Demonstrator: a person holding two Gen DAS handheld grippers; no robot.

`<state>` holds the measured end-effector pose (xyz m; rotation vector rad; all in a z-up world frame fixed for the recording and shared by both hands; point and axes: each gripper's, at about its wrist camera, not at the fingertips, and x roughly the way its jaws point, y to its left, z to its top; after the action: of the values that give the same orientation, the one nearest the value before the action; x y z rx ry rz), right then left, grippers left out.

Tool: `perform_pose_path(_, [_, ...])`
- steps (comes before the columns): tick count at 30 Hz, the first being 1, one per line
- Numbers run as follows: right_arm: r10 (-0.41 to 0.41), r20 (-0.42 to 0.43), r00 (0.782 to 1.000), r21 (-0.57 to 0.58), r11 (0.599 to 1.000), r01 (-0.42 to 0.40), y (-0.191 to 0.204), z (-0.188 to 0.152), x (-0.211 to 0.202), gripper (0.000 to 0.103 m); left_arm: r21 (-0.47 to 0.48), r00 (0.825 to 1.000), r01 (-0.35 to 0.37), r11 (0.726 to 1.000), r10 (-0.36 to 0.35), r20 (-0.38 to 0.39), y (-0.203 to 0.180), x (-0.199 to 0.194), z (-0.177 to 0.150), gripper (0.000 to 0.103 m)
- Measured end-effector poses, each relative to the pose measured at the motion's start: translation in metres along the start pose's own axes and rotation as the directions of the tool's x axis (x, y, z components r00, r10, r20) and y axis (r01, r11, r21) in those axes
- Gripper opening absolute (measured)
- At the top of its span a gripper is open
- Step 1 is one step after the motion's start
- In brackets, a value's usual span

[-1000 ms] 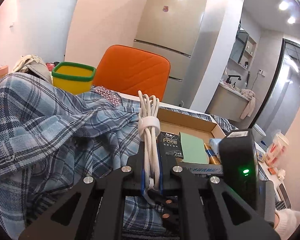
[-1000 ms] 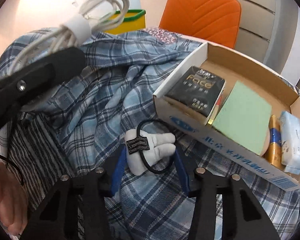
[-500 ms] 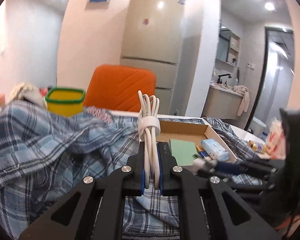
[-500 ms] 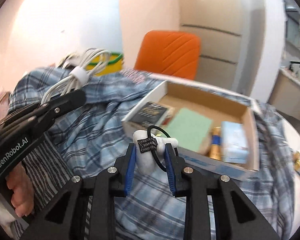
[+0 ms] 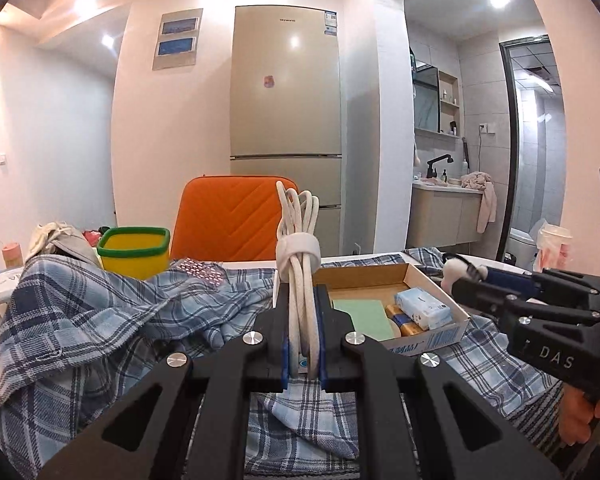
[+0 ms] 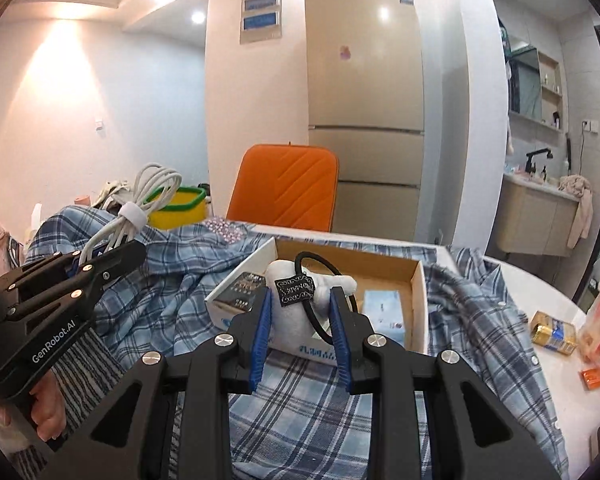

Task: Organize soft objects
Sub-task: 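Lower the cable and hair tie into the box and open both grippers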

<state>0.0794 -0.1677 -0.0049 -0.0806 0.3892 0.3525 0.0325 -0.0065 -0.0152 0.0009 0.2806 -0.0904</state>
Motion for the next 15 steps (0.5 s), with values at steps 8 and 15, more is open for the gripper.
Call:
perform_pose_path(8, [-0.080, 0.137, 0.987, -0.028, 0.996, 0.084, 0.000, 0.018, -0.018, 0.030, 0.009, 0.999, 0.006, 1.000, -0.006, 0.044, -0.011, -0.004, 0.014, 0.009])
perform_pose_path(15, [-0.142, 0.254, 0.957, -0.049, 0.986, 0.159, -0.004, 0.042, -0.022, 0.030, 0.017, 0.992, 0.002, 1.000, -0.004, 0.125, -0.017, 0.006, 0.041, 0.009])
